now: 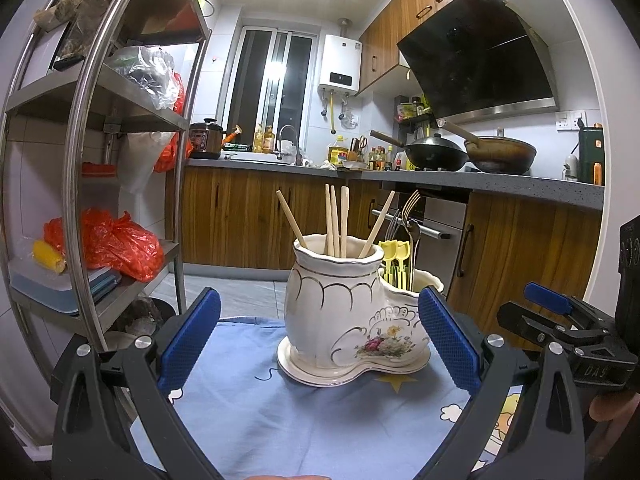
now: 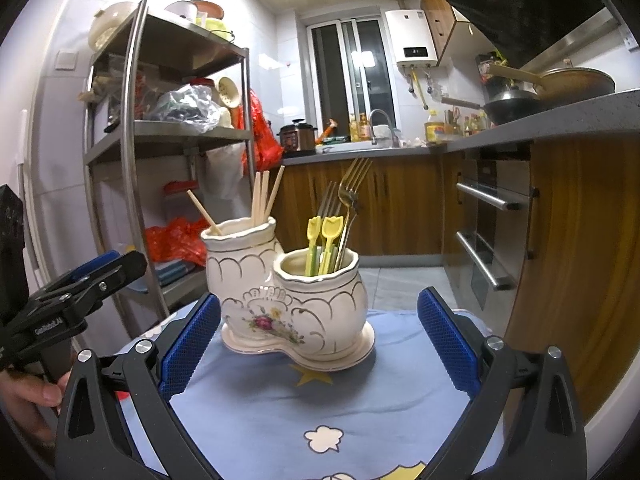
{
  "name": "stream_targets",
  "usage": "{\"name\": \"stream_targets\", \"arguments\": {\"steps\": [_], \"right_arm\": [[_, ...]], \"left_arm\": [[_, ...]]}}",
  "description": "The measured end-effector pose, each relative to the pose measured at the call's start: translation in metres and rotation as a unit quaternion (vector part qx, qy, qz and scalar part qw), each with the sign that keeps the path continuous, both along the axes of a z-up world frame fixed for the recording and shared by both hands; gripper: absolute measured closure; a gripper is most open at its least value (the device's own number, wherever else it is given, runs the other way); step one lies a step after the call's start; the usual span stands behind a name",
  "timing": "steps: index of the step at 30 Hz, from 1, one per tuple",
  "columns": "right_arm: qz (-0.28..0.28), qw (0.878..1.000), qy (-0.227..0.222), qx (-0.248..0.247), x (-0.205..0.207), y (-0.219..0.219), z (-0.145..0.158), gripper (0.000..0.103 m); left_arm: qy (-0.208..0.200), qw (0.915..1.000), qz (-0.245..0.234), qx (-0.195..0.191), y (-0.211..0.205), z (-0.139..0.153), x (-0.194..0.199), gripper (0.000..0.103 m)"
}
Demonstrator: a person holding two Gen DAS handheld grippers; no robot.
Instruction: Organize utensils
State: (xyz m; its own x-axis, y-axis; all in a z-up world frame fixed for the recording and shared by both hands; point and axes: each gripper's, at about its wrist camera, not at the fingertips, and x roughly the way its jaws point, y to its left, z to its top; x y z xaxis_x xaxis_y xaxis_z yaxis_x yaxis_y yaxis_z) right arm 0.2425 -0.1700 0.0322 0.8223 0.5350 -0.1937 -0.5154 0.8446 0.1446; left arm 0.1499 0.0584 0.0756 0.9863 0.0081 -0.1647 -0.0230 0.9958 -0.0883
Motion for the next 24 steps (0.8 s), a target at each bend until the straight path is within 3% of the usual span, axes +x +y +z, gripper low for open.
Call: {"name": "stream_targets", "arguments": {"steps": [24], "right_arm": [[0.003,1.000,0.001,-0.001,-0.0005,0.0030,-0.0017,0.005]], "left_arm": [[0.000,1.0000,-0.002,0.002,-0.0006,0.0012,-0.0007,0.006]]}}
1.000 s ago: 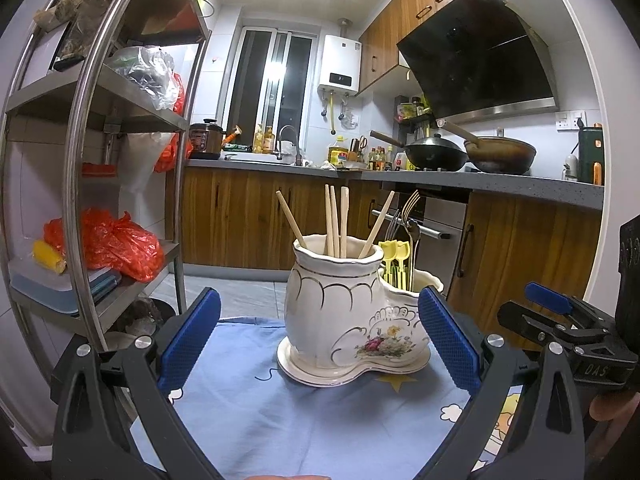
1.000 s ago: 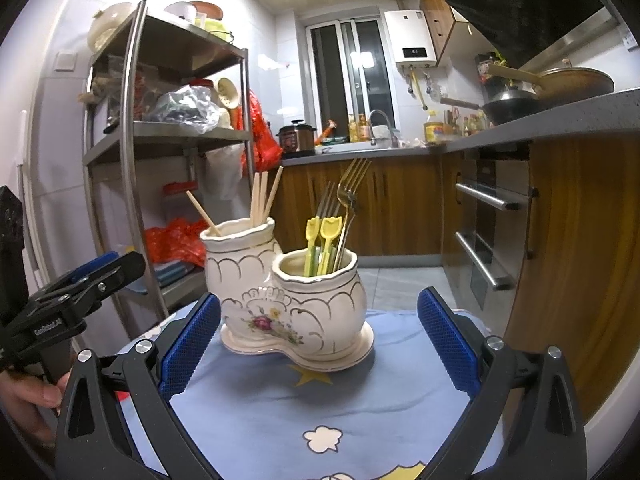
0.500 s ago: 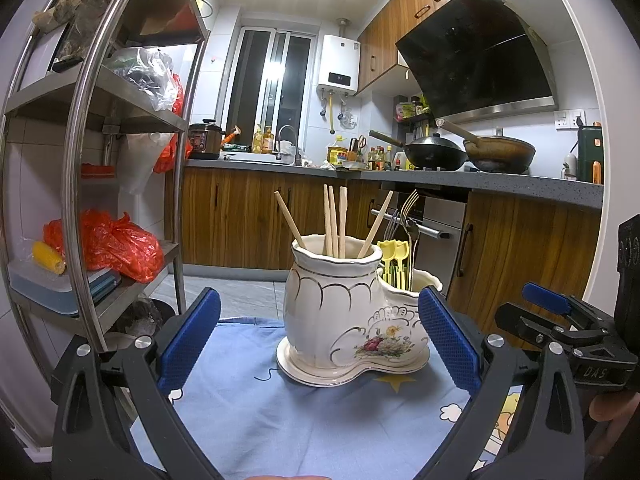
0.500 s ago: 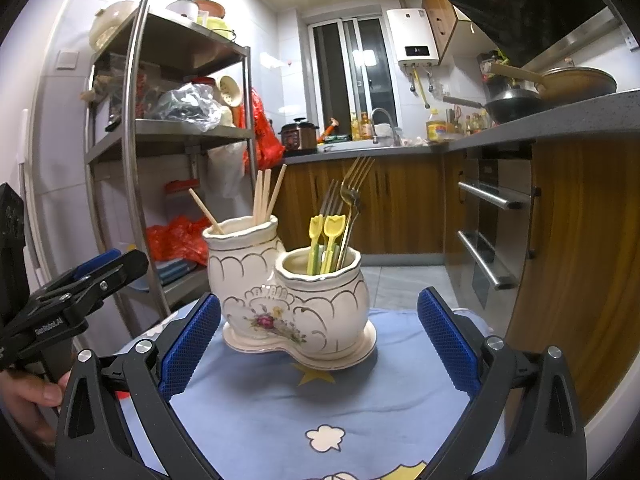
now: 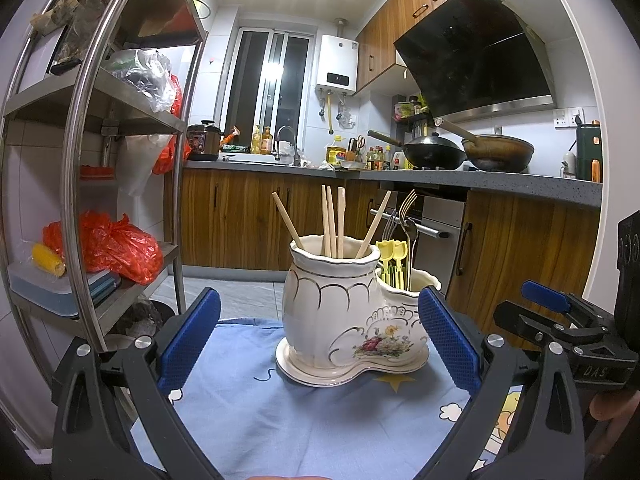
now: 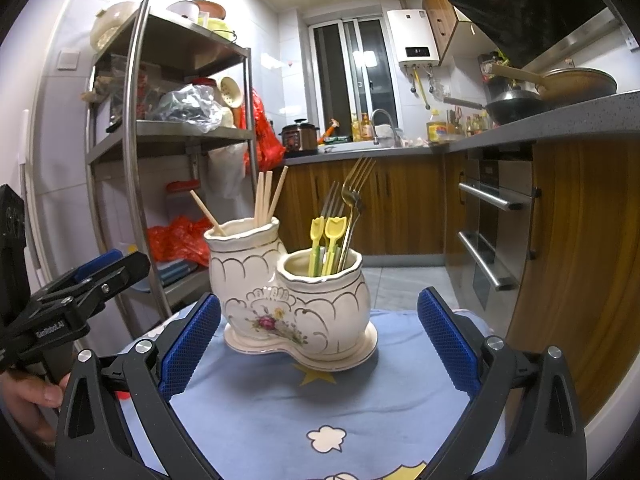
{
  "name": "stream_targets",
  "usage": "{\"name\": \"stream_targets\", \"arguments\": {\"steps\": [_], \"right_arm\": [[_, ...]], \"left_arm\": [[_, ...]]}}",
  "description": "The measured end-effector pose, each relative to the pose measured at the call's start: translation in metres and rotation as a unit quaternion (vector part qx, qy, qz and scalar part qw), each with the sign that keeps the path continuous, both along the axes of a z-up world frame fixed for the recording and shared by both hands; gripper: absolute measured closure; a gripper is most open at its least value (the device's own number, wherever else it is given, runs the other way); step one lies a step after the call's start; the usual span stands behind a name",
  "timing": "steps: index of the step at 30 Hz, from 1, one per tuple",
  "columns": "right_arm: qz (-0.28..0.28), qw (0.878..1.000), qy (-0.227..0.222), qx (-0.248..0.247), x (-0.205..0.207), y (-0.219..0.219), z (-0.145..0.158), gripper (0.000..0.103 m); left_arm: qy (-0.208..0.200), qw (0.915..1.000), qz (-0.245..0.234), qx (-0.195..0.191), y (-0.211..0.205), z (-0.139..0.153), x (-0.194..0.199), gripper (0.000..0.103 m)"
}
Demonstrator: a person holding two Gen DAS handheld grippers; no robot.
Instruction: Organize utensils
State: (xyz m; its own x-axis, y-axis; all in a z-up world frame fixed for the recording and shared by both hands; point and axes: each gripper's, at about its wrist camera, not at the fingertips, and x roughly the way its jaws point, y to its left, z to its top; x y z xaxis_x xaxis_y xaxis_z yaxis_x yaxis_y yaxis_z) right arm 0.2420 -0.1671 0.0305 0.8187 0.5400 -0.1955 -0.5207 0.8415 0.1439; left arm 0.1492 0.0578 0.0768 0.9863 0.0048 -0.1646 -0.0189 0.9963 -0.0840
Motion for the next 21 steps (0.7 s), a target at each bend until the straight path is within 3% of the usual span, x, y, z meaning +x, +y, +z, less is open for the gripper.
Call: {"name": "stream_targets", "arguments": {"steps": [21], "right_arm": [[0.000,1.000,0.000,0.000,-0.0005,0.0008,0.0002,0.005]], "left_arm": [[0.003,1.0000,-0.002,0.000,0.0056,0.0012,-0.0004,0.005]]}}
